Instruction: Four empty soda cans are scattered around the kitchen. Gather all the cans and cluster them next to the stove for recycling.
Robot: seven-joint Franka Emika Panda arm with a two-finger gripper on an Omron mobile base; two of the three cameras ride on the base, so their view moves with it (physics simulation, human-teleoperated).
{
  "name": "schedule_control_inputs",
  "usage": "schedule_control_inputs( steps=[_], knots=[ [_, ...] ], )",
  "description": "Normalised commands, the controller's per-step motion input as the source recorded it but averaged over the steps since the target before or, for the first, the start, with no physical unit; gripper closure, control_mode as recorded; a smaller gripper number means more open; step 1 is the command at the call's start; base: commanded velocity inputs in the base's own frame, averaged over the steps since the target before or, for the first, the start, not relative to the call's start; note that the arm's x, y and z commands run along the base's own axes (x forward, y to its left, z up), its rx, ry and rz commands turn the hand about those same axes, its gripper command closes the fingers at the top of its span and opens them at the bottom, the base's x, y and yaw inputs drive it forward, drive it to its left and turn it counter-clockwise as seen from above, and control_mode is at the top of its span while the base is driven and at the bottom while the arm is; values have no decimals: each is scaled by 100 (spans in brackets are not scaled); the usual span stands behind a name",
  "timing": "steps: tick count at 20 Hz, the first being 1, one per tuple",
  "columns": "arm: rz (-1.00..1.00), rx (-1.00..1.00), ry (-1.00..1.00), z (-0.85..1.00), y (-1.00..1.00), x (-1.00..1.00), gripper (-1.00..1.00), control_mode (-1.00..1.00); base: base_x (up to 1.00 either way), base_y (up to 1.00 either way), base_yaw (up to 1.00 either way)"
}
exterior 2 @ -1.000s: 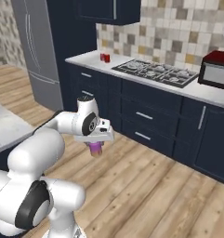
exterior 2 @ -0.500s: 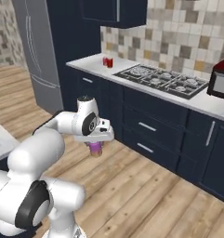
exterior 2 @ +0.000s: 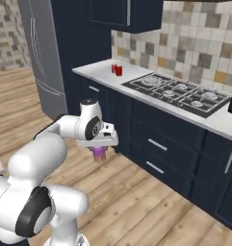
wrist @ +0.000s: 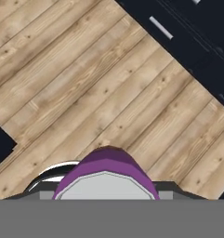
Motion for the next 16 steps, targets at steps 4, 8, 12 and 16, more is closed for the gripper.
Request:
schedule_control_inputs(
  steps=[4,8,12,16],
  knots=[
    [0,0,0,0,0,0,100,100,74,0,19],
    [0,0,0,0,0,0,100,100,72,-4,18],
    [0,0,0,0,0,0,100,100,74,-6,14],
    [0,0,0,0,0,0,100,100,75,-4,6]
  ],
)
